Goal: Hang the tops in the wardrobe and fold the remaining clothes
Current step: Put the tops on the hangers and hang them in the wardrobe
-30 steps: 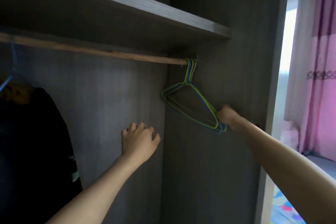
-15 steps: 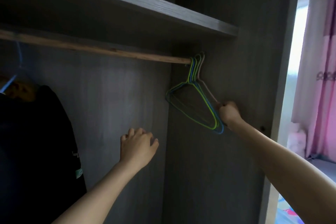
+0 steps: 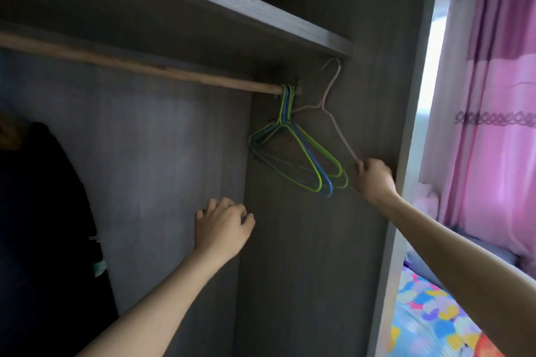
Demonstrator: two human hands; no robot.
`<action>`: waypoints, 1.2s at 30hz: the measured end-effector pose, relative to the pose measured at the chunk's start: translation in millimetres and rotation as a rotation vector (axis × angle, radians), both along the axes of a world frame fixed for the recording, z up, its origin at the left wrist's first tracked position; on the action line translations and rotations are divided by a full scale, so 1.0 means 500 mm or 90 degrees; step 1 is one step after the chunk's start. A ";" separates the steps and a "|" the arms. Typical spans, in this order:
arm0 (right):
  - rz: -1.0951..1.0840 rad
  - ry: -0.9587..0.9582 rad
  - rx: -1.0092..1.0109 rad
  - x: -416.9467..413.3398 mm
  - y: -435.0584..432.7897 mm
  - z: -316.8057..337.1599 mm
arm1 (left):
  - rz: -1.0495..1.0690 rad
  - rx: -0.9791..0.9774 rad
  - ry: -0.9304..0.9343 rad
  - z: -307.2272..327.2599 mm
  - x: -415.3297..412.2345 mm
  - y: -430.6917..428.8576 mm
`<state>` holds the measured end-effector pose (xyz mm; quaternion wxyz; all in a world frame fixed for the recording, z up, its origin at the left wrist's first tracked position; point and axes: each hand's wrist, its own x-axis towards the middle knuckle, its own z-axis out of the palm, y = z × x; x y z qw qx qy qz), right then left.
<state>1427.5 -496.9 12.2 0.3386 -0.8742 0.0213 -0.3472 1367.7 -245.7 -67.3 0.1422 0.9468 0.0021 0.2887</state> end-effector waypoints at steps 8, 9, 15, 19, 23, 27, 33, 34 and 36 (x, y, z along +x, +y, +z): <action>-0.018 0.070 -0.071 -0.151 -0.029 -0.022 | -0.124 -0.063 -0.035 -0.027 -0.032 -0.109; -0.012 0.081 -0.075 -0.175 -0.038 -0.030 | -0.138 -0.078 -0.048 -0.035 -0.039 -0.121; -0.067 0.105 -0.130 -0.342 -0.103 -0.089 | -0.235 -0.091 -0.036 -0.087 -0.096 -0.194; -0.100 0.151 -0.096 -0.423 -0.189 -0.107 | -0.326 -0.063 0.040 -0.119 -0.123 -0.249; -0.126 0.210 -0.064 -0.526 -0.306 -0.125 | -0.374 0.052 0.089 -0.165 -0.132 -0.324; -0.169 0.264 0.058 -0.653 -0.462 -0.164 | -0.444 0.160 0.033 -0.229 -0.153 -0.429; -0.207 0.268 0.139 -0.872 -0.659 -0.235 | -0.611 0.207 -0.009 -0.331 -0.184 -0.653; -0.227 0.275 0.149 -0.918 -0.704 -0.246 | -0.640 0.188 -0.006 -0.342 -0.200 -0.714; -0.266 0.274 0.177 -0.988 -0.777 -0.266 | -0.687 0.189 -0.011 -0.354 -0.231 -0.811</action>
